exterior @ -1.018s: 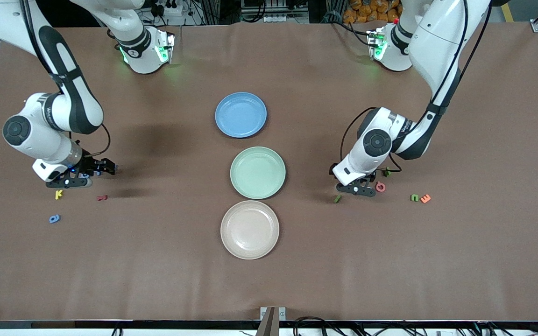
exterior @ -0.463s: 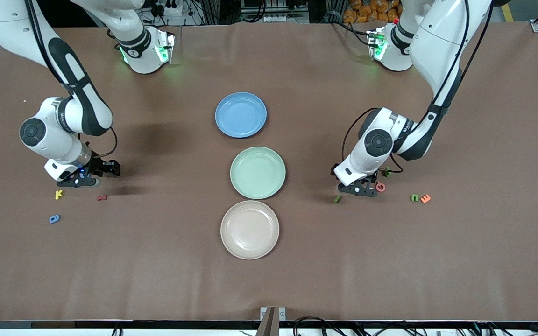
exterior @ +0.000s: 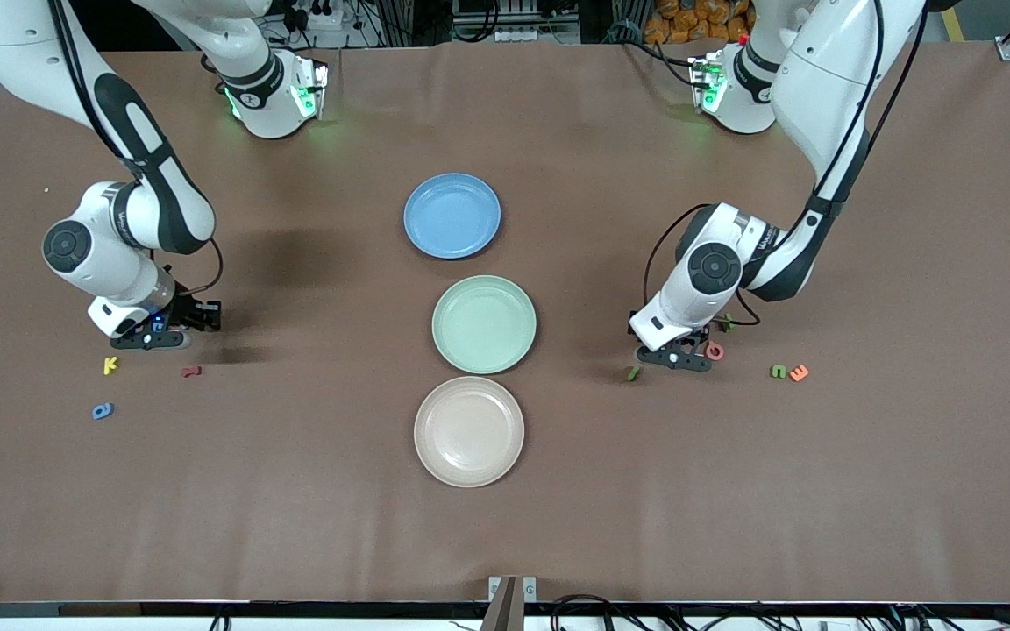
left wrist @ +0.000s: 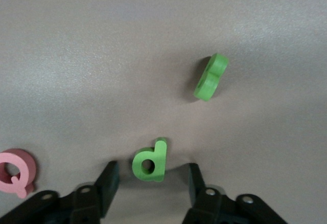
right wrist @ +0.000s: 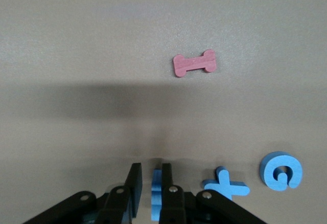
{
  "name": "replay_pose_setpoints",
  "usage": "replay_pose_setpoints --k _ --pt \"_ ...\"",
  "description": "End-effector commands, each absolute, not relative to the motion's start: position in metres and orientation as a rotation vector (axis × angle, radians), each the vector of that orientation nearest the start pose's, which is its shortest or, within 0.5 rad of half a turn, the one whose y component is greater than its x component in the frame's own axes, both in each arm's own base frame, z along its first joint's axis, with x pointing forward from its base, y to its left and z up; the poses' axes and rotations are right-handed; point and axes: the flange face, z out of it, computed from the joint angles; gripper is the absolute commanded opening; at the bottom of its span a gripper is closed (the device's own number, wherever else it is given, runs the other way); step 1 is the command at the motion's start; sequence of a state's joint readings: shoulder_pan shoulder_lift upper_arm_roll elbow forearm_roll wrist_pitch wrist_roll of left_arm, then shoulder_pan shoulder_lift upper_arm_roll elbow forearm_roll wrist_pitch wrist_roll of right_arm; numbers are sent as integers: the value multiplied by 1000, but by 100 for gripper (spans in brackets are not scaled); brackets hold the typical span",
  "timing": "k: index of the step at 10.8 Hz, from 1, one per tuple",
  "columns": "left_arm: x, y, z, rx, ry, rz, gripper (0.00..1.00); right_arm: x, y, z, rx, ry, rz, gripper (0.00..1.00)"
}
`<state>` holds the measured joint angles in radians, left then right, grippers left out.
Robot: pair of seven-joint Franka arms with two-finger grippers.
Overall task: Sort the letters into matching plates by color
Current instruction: 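Place the blue letter on the blue plate while the left places d on green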
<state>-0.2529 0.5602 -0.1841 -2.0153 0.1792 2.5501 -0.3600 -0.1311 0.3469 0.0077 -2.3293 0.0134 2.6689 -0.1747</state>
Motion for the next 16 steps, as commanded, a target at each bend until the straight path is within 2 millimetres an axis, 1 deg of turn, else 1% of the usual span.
replay_pose_setpoints --k 1,2,3,4,6,7,8,9,10,11,12,13,14,16 --pt "542 -255 174 -3110 336 -18 0 507 -65 185 -3135 -90 -4 21" --pt "542 -256 175 -3110 338 -21 0 507 -65 184 -3136 -120 -1 18" --pt "542 -256 175 -3111 336 -23 0 507 -66 184 -3136 -128 -1 8" --pt "546 -257 181 -3115 330 -41 0 507 -65 184 -3136 -130 -1 0" --pt "552 -257 192 -3124 300 -76 0 508 -65 189 -3135 -123 4 0" --pt "557 -260 204 -3136 261 -108 0 509 -60 192 -3133 -128 8 0" --pt "560 -265 212 -3147 220 -134 0 511 -51 196 -3126 -137 31 0" --pt "560 -275 216 -3158 186 -146 0 512 -33 199 -3119 -124 42 0" --pt "558 -283 219 -3170 159 -152 0 515 -5 202 -3106 -79 36 0" --pt "559 -301 229 -3200 135 -176 0 515 19 206 -3096 -8 30 0" --pt "558 -326 240 -3241 73 -196 0 513 48 210 -3084 25 49 0" --pt "553 -347 244 -3265 34 -196 0 510 77 223 -3079 55 96 0" --pt "547 -361 247 -3274 16 -200 0 510 105 240 -3080 114 149 0" --pt "535 -387 250 -3288 -18 -201 0 497 175 263 -3087 185 189 0"
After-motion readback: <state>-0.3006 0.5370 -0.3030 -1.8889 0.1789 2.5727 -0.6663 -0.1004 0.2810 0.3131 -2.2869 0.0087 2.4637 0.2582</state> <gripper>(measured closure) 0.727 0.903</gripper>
